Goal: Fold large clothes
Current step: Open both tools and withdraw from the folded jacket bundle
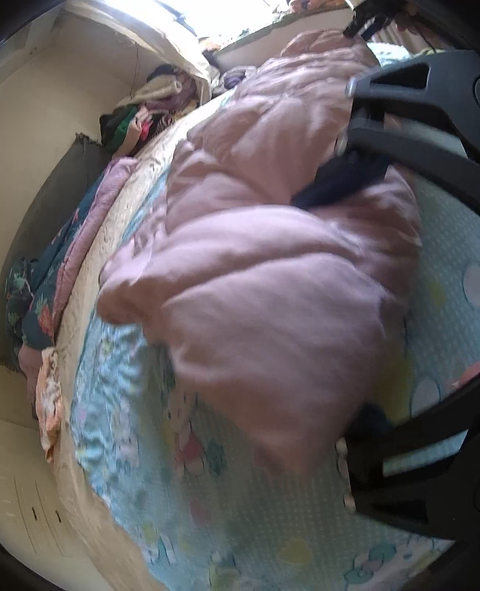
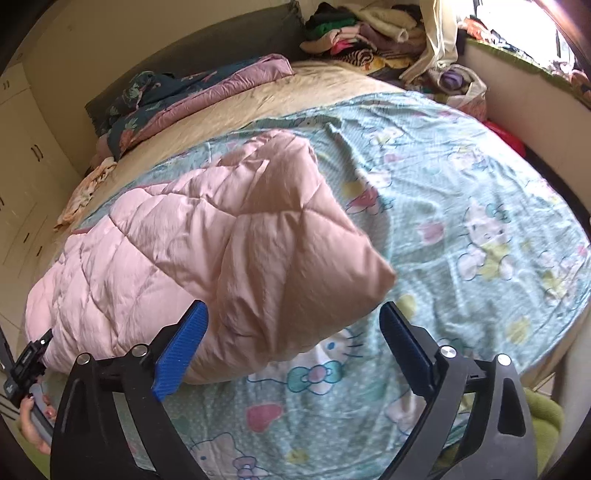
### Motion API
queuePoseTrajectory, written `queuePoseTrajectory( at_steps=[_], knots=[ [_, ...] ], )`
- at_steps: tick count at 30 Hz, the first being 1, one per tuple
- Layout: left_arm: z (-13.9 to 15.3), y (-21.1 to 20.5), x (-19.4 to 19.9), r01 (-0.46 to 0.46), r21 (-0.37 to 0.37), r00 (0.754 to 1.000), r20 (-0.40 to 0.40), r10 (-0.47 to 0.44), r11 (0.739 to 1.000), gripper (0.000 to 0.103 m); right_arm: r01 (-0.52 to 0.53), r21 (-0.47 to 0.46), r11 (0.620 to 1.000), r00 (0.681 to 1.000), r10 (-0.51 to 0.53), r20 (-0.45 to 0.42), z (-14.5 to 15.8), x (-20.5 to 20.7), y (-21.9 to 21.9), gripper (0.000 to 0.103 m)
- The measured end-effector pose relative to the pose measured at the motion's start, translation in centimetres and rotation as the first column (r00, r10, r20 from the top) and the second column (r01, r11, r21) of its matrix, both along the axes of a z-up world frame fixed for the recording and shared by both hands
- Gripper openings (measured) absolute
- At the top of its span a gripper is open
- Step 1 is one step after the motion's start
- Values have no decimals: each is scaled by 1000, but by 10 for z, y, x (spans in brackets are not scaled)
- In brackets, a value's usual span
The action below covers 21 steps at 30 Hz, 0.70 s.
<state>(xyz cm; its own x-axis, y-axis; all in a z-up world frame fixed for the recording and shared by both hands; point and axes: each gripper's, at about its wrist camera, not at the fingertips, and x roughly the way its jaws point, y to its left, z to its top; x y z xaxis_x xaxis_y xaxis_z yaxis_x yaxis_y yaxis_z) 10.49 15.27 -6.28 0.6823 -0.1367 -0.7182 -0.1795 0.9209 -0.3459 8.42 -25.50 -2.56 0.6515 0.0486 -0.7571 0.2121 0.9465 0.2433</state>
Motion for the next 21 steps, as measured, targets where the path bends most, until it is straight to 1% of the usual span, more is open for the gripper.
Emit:
queuePoseTrajectory(
  at_steps=[3,5,7,12,16,21],
  knots=[
    [3,11,-14,-14,-21,1000,5,14,1000,93,-28,3,1000,999,28,38,6,-6,1,97],
    [14,14,-26,-29,18,999,23,29,999,93,-47,-3,999,996,47,73,12,-11,5,98],
    [23,15,-37,-42,40,998,41,41,998,93,-75,-3,997,992,75,104,16,-16,11,99],
    [44,15,-64,-66,76,994,88,60,995,94,-132,-16,991,975,132,180,27,-36,24,99],
    [59,7,-80,-85,115,990,117,72,990,94,-152,-32,988,960,155,233,36,-52,35,99],
    [76,-16,-95,-55,148,987,157,32,987,94,-186,-70,980,940,199,278,49,-76,51,99]
  ],
)
